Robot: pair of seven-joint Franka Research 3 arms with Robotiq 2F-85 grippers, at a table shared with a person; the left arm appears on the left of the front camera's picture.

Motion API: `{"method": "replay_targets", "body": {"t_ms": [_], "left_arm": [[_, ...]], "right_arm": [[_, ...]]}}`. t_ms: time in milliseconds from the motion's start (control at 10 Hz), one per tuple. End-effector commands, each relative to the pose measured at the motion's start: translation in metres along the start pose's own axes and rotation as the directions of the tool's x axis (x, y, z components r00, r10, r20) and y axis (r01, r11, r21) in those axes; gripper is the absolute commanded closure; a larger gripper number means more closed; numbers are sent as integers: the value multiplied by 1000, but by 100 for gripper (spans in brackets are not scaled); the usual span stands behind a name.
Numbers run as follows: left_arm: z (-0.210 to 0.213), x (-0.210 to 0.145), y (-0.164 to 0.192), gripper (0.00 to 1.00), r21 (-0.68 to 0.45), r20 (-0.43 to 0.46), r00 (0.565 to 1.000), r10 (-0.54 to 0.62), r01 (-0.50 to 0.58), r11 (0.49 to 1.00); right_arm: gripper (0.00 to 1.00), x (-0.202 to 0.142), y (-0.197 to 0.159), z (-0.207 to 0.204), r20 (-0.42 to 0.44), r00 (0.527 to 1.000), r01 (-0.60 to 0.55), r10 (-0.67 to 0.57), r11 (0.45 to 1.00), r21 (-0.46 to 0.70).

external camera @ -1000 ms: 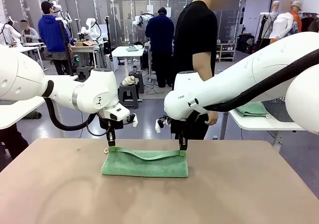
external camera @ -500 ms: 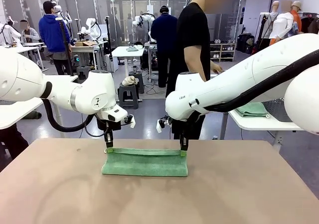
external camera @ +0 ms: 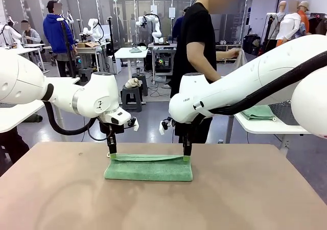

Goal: Fold the towels and place them in the basket.
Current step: When a person lays out a Towel with hook on the table, fold it in half twice.

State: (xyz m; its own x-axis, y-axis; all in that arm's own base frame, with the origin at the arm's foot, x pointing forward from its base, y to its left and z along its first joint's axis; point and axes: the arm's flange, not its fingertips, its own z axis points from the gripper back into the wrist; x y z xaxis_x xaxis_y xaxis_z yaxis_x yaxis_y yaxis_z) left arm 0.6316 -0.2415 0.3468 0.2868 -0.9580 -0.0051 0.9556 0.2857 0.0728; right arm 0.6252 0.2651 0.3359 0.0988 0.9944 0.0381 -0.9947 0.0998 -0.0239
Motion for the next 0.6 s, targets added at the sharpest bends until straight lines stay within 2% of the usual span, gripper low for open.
{"method": "replay_targets", "body": {"t_ms": [0, 100, 200, 300, 500], "left_arm": [[2, -4, 2, 19, 78, 7, 998, 58, -58, 995], [7, -9, 0, 16, 105, 35, 997, 71, -75, 992], [14, -16, -2, 0, 92, 63, 996, 67, -73, 993], [26, -28, -5, 15, 79, 94, 994, 60, -67, 995], [70, -74, -26, 15, 12, 125, 991, -36, 35, 999]], "right_arm": [[19, -3, -1, 1, 19, 1000, 18, -17, 999, -51], [13, -5, 0, 3, 27, 999, 32, -30, 997, -72], [0, -9, 4, 7, 37, 999, 41, -38, 997, -70], [0, -17, 11, 16, 51, 998, 48, -44, 996, -78], [0, -48, 43, 53, 34, 994, 102, -102, 995, 9]]}}
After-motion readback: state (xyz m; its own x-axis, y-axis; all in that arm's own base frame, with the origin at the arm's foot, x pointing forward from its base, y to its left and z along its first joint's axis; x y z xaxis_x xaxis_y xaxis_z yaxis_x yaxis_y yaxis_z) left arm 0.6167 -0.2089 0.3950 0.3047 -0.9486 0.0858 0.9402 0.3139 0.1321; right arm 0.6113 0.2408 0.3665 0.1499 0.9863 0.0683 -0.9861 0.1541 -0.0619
